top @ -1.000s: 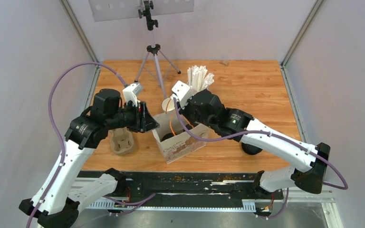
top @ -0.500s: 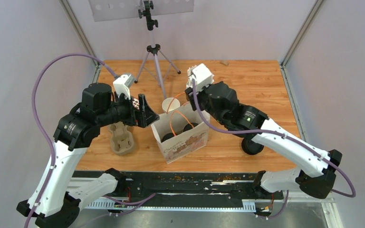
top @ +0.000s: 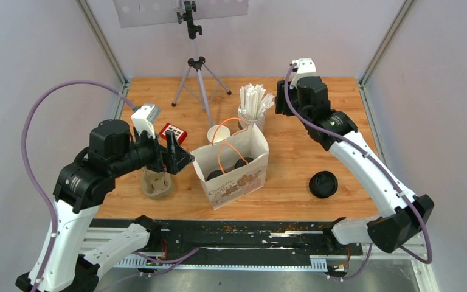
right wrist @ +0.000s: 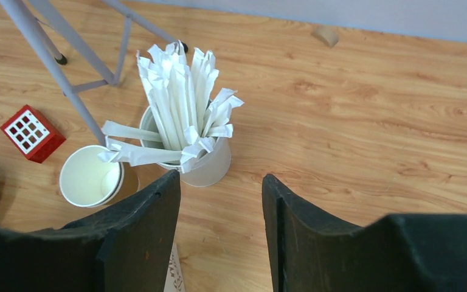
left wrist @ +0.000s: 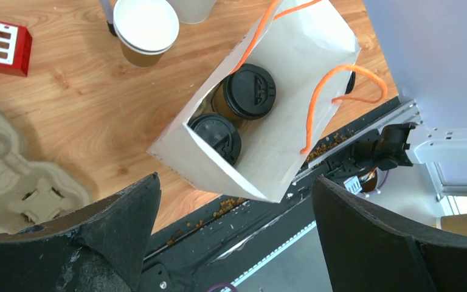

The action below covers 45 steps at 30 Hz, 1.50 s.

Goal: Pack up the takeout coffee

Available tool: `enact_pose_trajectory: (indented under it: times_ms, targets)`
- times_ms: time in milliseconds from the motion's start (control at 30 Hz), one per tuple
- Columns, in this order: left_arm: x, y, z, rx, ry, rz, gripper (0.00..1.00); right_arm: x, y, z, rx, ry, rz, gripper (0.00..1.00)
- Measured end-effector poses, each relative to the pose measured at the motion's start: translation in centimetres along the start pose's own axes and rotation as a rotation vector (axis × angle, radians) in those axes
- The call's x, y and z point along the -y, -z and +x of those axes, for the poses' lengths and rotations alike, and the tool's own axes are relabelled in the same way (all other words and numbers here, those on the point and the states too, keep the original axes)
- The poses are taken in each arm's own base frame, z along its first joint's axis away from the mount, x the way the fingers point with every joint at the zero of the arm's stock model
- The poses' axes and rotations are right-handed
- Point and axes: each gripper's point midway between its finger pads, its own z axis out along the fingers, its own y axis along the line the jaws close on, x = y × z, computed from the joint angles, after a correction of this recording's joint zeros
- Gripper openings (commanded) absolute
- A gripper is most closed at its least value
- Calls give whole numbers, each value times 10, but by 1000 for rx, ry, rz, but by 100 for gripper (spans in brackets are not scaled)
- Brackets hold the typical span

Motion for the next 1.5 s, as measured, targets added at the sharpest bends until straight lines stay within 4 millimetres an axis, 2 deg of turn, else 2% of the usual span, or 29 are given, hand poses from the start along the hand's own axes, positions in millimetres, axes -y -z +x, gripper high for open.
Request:
enact_pose_trajectory:
  times_ms: [100,267,533,800,1167,1333,1400,1500]
  targets:
    - [-3,7,7,-2,4,-16,100,7,-22,15,-66,-17,-8,48]
    - [-8,14,13,-3,7,-41,100,6,-49,37,-146,-3,-45,42]
    - [-16,18,21,-28,15,-79,100,1,-73,64,-233,104,-150,33]
    - [-17,22,23,-20,14,-89,100,-2,-78,68,-233,184,-203,27]
    - [-18,21,23,-23,17,-90,100,-7,-98,82,-257,228,-234,22]
    - [-17,21,23,-24,21,-90,100,-8,-103,80,-255,239,-238,21]
    - [-17,21,23,-24,23,-90,100,-8,-104,77,-247,242,-238,17]
    - [-17,21,23,-23,27,-90,100,-9,-104,71,-231,250,-241,3]
